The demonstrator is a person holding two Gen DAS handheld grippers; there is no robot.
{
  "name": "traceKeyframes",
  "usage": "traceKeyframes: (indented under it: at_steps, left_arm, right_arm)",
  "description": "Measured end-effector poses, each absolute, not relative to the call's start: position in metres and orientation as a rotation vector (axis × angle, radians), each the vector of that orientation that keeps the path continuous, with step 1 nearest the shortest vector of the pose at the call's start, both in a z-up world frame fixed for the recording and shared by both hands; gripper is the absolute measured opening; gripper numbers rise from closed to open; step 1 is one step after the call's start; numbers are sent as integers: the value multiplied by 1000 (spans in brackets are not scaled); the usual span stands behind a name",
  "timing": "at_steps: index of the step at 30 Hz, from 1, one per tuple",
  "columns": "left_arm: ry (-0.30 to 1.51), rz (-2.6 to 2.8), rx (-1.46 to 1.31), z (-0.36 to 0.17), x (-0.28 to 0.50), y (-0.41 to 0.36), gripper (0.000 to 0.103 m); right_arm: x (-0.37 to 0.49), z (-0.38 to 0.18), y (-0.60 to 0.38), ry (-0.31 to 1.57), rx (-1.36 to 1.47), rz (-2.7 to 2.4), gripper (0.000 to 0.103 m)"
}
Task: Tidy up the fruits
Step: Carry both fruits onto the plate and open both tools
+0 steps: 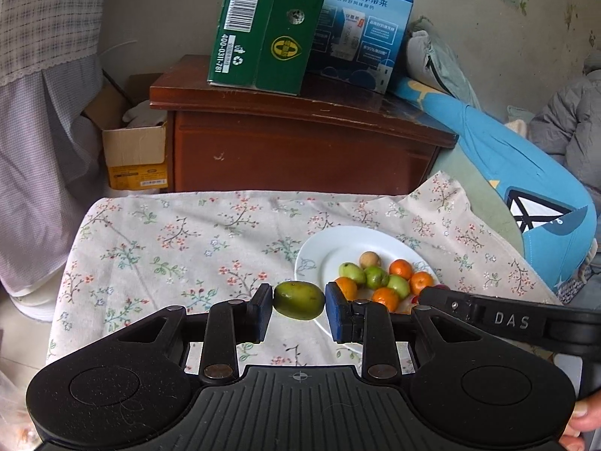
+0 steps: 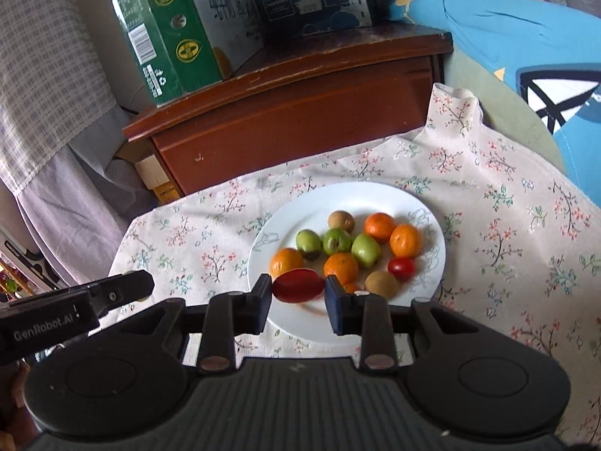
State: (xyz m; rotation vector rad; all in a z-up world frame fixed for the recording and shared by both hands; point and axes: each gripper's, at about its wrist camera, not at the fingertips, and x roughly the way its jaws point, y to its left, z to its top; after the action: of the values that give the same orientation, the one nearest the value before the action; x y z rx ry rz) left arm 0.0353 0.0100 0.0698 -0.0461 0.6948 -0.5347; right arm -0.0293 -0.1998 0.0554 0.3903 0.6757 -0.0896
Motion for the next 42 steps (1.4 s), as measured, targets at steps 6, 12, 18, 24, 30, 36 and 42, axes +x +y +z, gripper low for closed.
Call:
traceKeyframes:
  at_steps: [6, 12, 18, 24, 30, 36, 42]
  left_arm:
    - [694, -609, -32, 61, 46, -17, 28]
    - [734, -687, -17, 42, 53, -41, 28]
    - [763, -726, 18, 26, 54, -64, 28]
    - [790, -731, 28, 14, 57, -73, 28]
    - [800, -725, 45, 6, 59, -82, 28]
    - [775, -725, 42, 13, 56, -83, 30]
    - [773, -666, 57, 32, 58, -77, 54]
  right_arm:
    - [-11, 52, -241, 630, 476, -93, 31]
    - [12, 36, -258, 628, 530, -75, 31]
    - [29, 23, -265, 641, 548, -64, 31]
    - [44, 11, -270, 653, 563, -76, 31]
    - [54, 0, -272, 668, 560, -98, 33]
    - [56, 2, -271, 665, 558, -98, 36]
    - [49, 19, -267, 656, 533, -99, 44]
